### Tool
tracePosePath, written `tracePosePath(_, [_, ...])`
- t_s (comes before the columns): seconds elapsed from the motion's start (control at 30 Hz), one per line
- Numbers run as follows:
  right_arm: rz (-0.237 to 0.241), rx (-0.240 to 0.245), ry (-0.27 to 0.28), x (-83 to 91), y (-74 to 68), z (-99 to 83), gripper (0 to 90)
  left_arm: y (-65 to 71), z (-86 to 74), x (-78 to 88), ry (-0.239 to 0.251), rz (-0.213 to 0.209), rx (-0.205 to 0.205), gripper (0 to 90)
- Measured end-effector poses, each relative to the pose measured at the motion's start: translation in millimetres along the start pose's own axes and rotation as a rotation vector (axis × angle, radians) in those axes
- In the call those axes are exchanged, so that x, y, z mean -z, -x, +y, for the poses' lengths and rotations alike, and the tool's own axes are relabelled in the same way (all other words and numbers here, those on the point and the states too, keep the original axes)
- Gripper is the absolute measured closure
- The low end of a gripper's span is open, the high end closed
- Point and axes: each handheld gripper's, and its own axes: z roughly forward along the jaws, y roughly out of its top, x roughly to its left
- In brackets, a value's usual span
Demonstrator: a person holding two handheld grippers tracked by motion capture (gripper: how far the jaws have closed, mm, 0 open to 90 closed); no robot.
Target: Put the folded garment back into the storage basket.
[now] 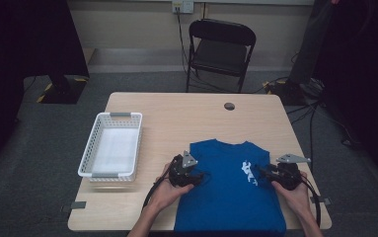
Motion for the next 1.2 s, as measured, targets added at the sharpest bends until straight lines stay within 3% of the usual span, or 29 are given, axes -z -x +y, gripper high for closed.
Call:
tracePosePath(0.17, [0.010, 0.017, -0.003, -4.5, -6.1, -0.6, 36.2, 1.3, -0.8, -2.9, 0.000, 0.002, -0.002, 39.3])
tracePosePath(0.4, [-0.003, 0.030, -0.015, -10.4, -13.0, -3.0, 24.6, 4.1, -6.8, -4.4, 0.010, 0.006, 0.000, 36.6])
tracePosePath(1.2, [0.019, 0.057, -0.045, 3.6, -37.0, -14.5, 23.9, 21.6, -28.2, 25.8, -0.020, -0.016, -0.014, 36.6])
